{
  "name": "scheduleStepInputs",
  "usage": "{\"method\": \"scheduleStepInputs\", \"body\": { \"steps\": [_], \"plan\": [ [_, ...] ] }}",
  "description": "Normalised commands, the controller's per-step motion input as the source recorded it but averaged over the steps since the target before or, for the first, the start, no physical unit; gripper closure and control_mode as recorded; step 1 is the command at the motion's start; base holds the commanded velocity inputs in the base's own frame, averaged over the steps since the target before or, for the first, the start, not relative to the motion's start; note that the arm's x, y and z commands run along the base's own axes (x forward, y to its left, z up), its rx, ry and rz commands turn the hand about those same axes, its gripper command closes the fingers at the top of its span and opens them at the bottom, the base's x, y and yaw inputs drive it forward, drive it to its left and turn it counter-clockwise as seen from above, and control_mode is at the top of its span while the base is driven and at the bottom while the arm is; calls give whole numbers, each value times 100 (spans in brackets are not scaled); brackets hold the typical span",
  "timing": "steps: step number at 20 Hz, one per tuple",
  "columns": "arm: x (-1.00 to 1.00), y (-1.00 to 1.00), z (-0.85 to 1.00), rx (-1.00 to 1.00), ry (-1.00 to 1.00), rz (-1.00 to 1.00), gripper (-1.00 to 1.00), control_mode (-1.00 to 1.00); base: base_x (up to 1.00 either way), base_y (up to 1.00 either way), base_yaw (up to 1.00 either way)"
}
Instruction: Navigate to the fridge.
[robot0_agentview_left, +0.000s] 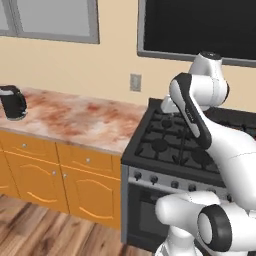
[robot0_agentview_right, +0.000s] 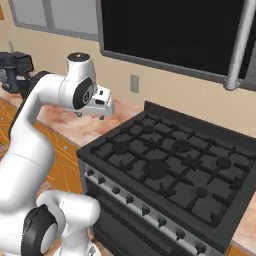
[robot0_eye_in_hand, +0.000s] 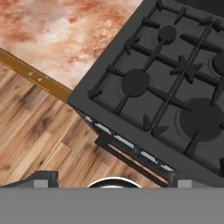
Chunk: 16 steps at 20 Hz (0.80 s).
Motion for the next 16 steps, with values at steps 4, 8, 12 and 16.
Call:
{"method": "scheduleStepInputs", "body": {
  "steps": [4, 8, 12, 16],
  "plan": [
    [0, 0, 0, 0, 0, 0, -100, 100, -9, 41, 71],
    [0, 0, 0, 0, 0, 0, -100, 100, -9, 46, 71],
    [0, 0, 0, 0, 0, 0, -100, 100, -10, 46, 71],
    [0, 0, 0, 0, 0, 0, -100, 100, -14, 46, 70]
  ]
}}
